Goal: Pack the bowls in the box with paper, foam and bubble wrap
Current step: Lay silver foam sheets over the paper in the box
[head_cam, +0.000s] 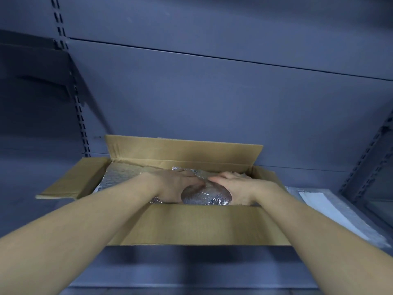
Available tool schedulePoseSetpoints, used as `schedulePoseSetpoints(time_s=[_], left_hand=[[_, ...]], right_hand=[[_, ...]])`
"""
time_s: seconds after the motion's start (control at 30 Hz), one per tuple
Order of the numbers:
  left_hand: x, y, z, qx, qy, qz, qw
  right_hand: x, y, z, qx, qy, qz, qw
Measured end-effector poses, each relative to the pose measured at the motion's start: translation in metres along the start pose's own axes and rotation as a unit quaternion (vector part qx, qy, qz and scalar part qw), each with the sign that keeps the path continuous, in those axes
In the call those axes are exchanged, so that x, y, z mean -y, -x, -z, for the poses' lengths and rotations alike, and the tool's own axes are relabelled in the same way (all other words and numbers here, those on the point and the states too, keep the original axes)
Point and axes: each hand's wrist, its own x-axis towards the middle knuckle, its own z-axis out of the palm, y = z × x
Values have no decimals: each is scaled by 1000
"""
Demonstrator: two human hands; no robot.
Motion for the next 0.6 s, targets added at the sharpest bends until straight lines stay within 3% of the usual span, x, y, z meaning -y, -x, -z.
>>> schedulePoseSetpoints(time_s=[0.33, 0.6], left_hand=[[-5, 3, 1, 18, 37, 9, 999], [7, 4, 3, -1, 92, 8, 996]], right_hand=[[1, -7, 1, 37, 31, -8, 999], [-6, 6, 10, 5, -104, -2, 995]])
